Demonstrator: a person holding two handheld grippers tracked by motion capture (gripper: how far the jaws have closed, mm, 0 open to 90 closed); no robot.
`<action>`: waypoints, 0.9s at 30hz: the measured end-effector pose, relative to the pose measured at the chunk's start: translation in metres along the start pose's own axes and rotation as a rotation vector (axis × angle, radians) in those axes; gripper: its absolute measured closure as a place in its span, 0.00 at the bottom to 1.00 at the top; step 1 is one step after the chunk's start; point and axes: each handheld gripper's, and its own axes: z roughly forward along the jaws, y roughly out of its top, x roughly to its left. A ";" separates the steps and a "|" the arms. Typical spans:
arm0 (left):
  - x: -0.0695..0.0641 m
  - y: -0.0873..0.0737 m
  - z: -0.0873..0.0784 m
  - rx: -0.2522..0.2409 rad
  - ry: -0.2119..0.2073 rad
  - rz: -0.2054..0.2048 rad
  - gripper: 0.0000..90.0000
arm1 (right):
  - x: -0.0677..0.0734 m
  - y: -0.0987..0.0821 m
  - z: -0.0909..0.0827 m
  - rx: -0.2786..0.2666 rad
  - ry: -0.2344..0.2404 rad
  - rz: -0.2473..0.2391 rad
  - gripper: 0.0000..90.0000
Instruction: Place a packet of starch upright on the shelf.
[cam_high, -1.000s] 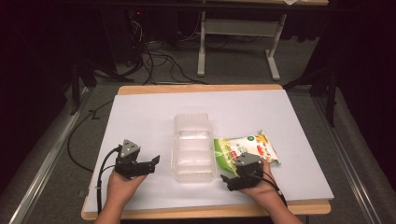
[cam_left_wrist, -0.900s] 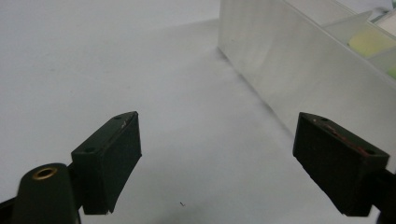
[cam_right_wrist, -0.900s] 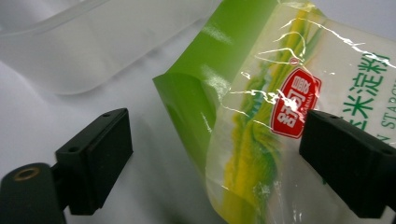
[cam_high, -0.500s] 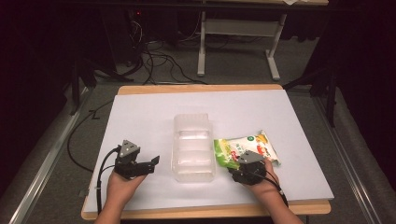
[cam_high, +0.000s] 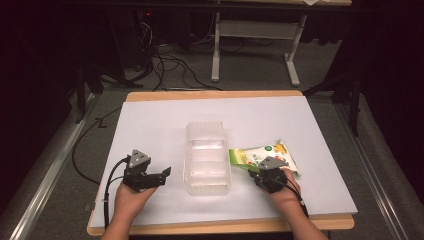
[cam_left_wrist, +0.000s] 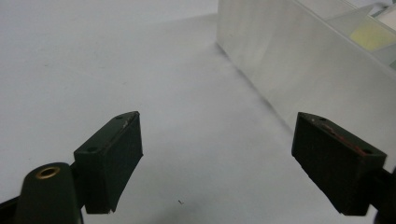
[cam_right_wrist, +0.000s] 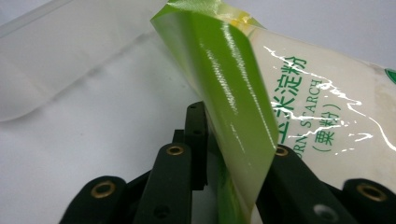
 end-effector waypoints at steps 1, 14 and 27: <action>0.000 0.000 0.000 0.000 -0.001 0.000 0.19 | -0.001 0.000 0.000 0.002 0.000 0.005 0.92; 0.000 0.000 -0.001 -0.003 -0.012 0.003 0.19 | -0.006 0.004 -0.013 -0.061 0.007 0.053 0.99; 0.000 0.000 -0.002 -0.011 -0.009 0.004 0.19 | -0.026 0.009 -0.053 -0.267 0.000 0.146 1.00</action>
